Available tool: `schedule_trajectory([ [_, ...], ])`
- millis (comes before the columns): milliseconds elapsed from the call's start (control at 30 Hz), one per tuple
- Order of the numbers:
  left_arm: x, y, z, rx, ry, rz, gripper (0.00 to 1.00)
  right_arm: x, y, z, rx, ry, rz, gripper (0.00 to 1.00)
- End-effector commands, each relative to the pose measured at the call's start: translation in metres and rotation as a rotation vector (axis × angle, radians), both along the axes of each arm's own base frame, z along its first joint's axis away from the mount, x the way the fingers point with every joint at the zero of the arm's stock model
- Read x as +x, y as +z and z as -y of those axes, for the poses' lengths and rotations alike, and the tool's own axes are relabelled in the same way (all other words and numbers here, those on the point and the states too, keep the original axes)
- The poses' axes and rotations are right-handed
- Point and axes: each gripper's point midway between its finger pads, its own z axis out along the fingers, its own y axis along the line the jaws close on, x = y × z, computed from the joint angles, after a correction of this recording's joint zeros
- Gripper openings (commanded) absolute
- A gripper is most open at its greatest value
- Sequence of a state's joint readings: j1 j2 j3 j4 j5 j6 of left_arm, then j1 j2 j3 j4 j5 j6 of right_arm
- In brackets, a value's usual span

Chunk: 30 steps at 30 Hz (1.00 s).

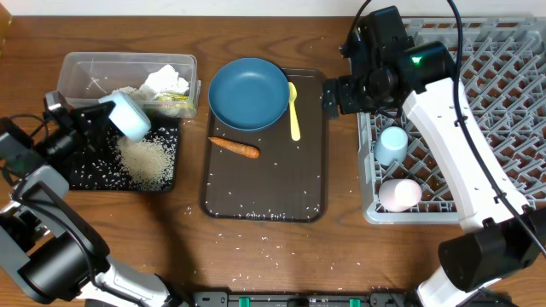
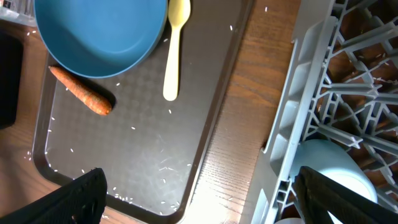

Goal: Sort waste into correct bins and load items into the dishwasher rack
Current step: 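Tip the bowl over the black tray to pour out the rice, then bring the emptied bowl back toward the brown tray center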

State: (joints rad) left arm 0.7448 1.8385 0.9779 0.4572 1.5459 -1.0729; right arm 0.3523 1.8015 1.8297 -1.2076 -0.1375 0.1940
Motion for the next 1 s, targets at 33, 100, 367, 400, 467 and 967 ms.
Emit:
schedule_trajectory([
  [33, -0.004, 0.019, 0.0, -0.053, -0.012, -0.031, 0.06, 0.002, 0.006, 0.005, -0.001, -0.012, 0.017, 0.95],
  [100, -0.004, 0.019, 0.001, -0.055, -0.013, -0.033, 0.06, 0.002, 0.006, 0.005, -0.003, -0.006, 0.019, 0.95],
  [367, -0.006, 0.03, 0.005, -0.051, -0.017, -0.026, 0.06, 0.001, 0.005, 0.006, -0.008, 0.001, 0.015, 0.95],
  [400, -0.006, 0.037, 0.008, -0.035, -0.024, -0.01, 0.06, 0.001, 0.005, 0.006, -0.007, 0.001, 0.016, 0.95],
  [467, -0.007, 0.055, 0.02, 0.015, -0.047, 0.045, 0.06, 0.001, 0.006, 0.005, -0.006, 0.001, 0.018, 0.95],
  [967, -0.04, 0.131, 0.228, 0.192, -0.523, 0.38, 0.06, -0.001, 0.005, 0.006, -0.012, 0.008, 0.009, 0.96],
])
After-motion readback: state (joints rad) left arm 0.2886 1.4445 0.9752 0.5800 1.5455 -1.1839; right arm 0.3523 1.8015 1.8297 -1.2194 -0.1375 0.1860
